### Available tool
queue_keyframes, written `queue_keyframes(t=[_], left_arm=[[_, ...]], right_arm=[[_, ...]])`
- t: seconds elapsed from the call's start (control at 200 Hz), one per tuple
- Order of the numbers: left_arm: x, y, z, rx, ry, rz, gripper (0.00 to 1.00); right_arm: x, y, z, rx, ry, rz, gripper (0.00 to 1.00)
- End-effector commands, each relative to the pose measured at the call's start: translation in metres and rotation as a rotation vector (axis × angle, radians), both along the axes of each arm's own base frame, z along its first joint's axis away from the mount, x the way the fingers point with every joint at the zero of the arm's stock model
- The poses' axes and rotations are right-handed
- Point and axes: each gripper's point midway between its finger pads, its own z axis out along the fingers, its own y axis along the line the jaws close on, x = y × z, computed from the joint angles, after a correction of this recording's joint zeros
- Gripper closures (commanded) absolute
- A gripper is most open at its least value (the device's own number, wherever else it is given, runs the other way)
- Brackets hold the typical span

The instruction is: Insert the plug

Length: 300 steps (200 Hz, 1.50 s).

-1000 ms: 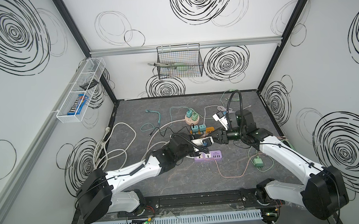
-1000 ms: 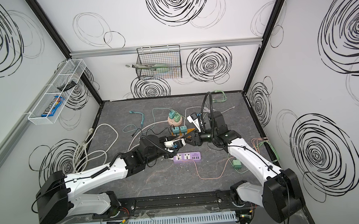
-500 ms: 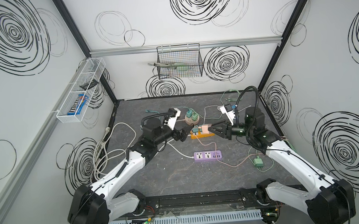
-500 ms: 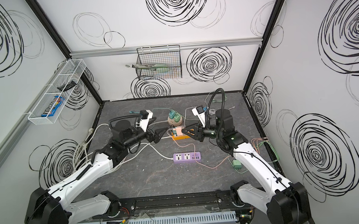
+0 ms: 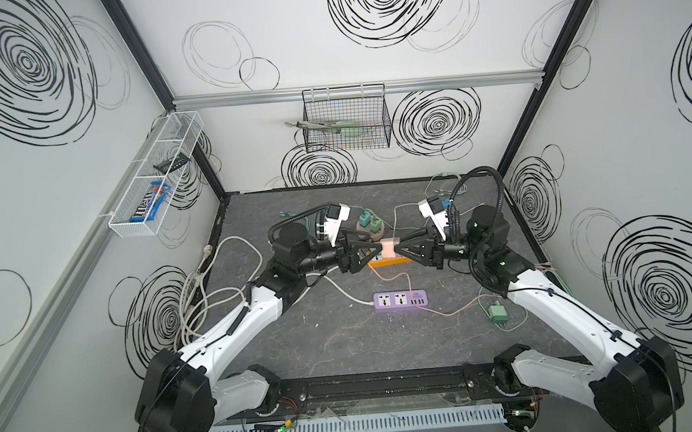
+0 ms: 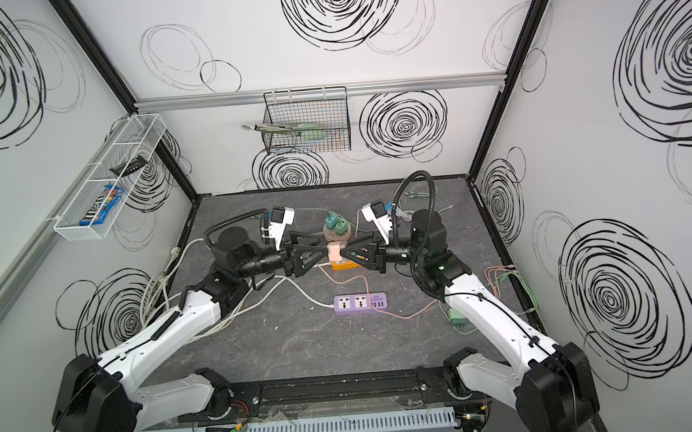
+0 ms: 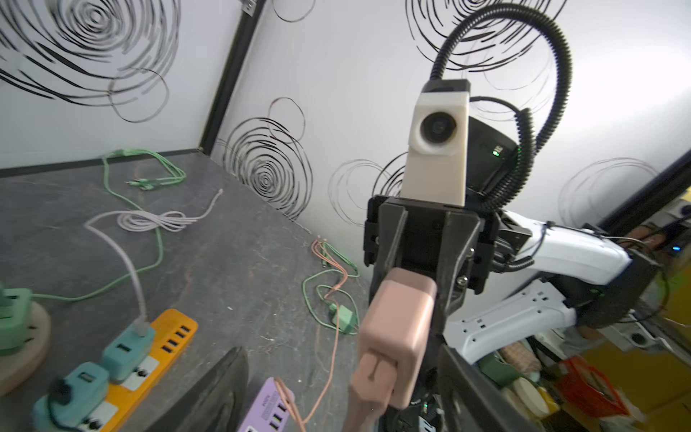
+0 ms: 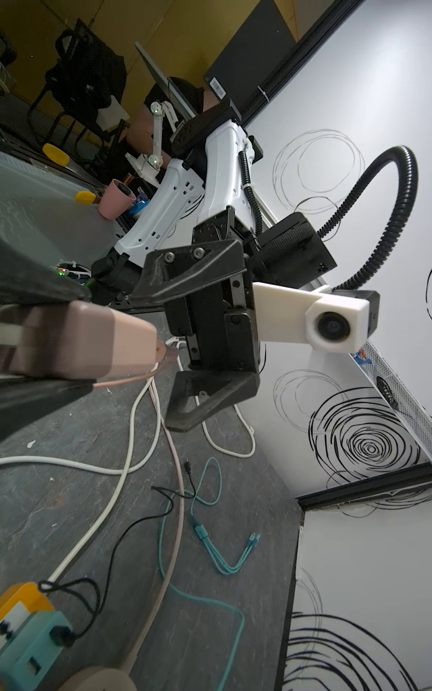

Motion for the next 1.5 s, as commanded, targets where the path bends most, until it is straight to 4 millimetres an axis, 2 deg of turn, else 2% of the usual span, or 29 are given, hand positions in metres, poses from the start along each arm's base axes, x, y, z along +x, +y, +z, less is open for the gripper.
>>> queue_keyframes(t=[0.0, 0.11, 0.23, 0.49, 0.54, 0.68, 0.76, 0.941, 1.086, 1.216, 1.246, 1.301, 1.326, 1.356, 1.371, 1.426, 1.466, 1.496], left_arm=[[-0.026, -0.018, 0.033, -0.071, -0.07, -0.171, 0.23], [-0.04, -0.027, 0.039, -0.098, -0.102, -0.238, 0.31], [-0.054, -0.024, 0.049, -0.154, -0.129, -0.285, 0.41], [-0.063, -0.017, 0.049, -0.185, -0.116, -0.34, 0.53], [-0.064, -0.017, 0.049, -0.183, -0.119, -0.346, 0.53], [-0.068, -0.012, 0.045, -0.17, -0.133, -0.359, 0.41], [-0.066, -0.007, 0.041, -0.161, -0.134, -0.349, 0.41], [-0.067, -0.006, 0.04, -0.155, -0.138, -0.346, 0.53], [-0.071, -0.01, 0.04, -0.151, -0.145, -0.363, 0.7], [-0.066, -0.011, 0.04, -0.145, -0.145, -0.34, 0.82], [-0.063, -0.01, 0.04, -0.142, -0.146, -0.321, 0.86], [-0.052, -0.009, 0.038, -0.123, -0.142, -0.258, 1.0], [-0.043, -0.008, 0.035, -0.105, -0.138, -0.211, 1.0], [-0.031, -0.006, 0.028, -0.068, -0.119, -0.142, 1.0], [-0.024, -0.005, 0.024, -0.044, -0.112, -0.102, 1.0], [-0.003, 0.0, 0.01, 0.048, -0.11, 0.022, 1.0], [0.007, 0.004, 0.003, 0.095, -0.108, 0.075, 1.0], [0.011, 0.007, -0.001, 0.118, -0.104, 0.101, 1.0]], right_arm=[[-0.006, 0.006, 0.027, 0.052, -0.077, 0.036, 0.96], [-0.004, 0.01, 0.029, 0.059, -0.075, 0.023, 0.96], [-0.001, 0.009, 0.031, 0.066, -0.069, -0.002, 0.97], [-0.004, 0.007, 0.029, 0.067, -0.071, -0.009, 0.96], [-0.004, 0.006, 0.029, 0.068, -0.073, -0.011, 0.96], [-0.005, 0.005, 0.032, 0.074, -0.081, -0.019, 0.96], [-0.006, 0.004, 0.034, 0.078, -0.087, -0.021, 0.96], [-0.007, 0.004, 0.032, 0.076, -0.084, -0.017, 0.95], [-0.007, 0.005, 0.03, 0.077, -0.075, -0.014, 0.95], [-0.006, 0.006, 0.026, 0.065, -0.066, -0.02, 0.93], [-0.003, 0.005, 0.023, 0.056, -0.062, -0.033, 0.9], [0.004, 0.002, 0.016, 0.026, -0.043, -0.082, 0.72], [0.009, -0.001, 0.011, 0.006, -0.032, -0.121, 0.6], [0.018, -0.006, 0.003, -0.025, -0.008, -0.182, 0.39], [0.023, -0.01, -0.001, -0.042, 0.004, -0.225, 0.33], [0.046, -0.03, -0.021, -0.11, 0.064, -0.392, 0.2], [0.061, -0.05, -0.038, -0.158, 0.124, -0.511, 0.0], [0.07, -0.067, -0.051, -0.185, 0.179, -0.593, 0.02]])
